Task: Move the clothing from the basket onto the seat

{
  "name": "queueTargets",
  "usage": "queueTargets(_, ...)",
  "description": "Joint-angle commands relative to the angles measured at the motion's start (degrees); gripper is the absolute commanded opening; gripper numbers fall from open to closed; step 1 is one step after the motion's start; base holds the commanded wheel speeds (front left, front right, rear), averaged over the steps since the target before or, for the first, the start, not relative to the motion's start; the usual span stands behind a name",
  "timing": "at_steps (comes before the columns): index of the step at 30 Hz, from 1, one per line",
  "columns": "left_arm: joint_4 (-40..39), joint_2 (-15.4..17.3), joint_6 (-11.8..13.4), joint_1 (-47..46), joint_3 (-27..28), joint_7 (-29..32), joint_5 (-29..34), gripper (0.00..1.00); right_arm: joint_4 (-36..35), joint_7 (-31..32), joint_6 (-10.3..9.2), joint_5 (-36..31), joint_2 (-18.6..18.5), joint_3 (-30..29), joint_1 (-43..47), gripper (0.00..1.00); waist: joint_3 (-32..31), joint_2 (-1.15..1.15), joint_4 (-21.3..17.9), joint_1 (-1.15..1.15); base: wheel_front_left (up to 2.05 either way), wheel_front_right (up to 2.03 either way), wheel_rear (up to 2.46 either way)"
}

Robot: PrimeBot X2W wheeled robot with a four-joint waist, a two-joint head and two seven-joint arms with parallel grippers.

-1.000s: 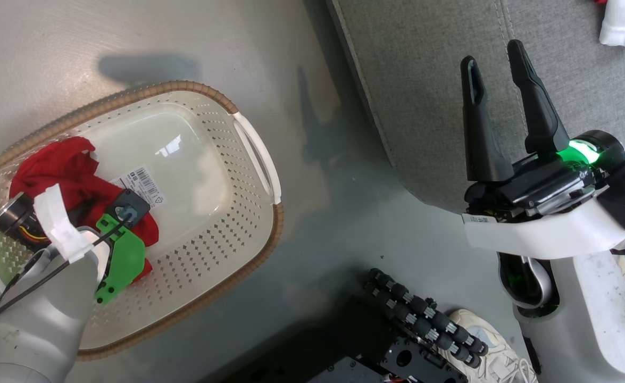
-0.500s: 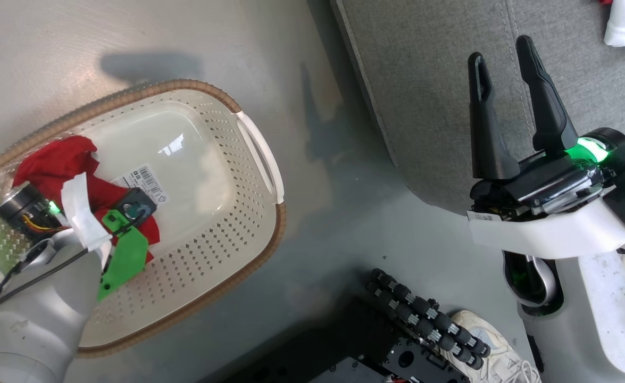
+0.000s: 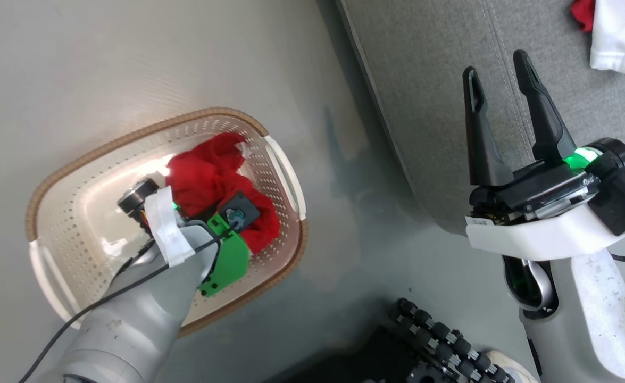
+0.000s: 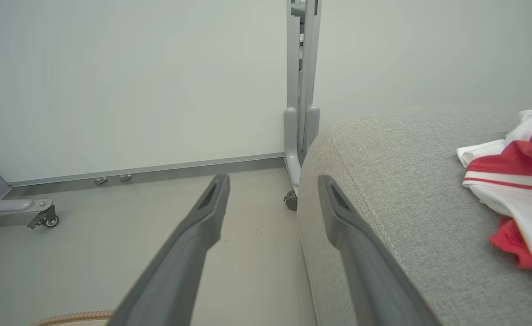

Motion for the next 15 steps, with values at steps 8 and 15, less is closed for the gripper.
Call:
queueTargets(8, -4.6, -1.8, -0.4, 4.2, -0.1, -7.7, -6.4, 0.00, 2.6, -0.1, -0.08, -3.5, -0.2, -1.0, 3.6, 1.00, -12.5, 0.20, 8.5, 0.00, 0.00, 0.00, 0.00)
queueTargets(15, -13.9, -1.7, -0.4, 7.5, -1.4, -9.4, -15.1, 0.00, 4.3, -0.1, -0.08, -5.5, -0.2, -2.0, 6.9, 1.00, -19.5, 0.20, 12.6, 0.00, 0.00, 0.00, 0.00)
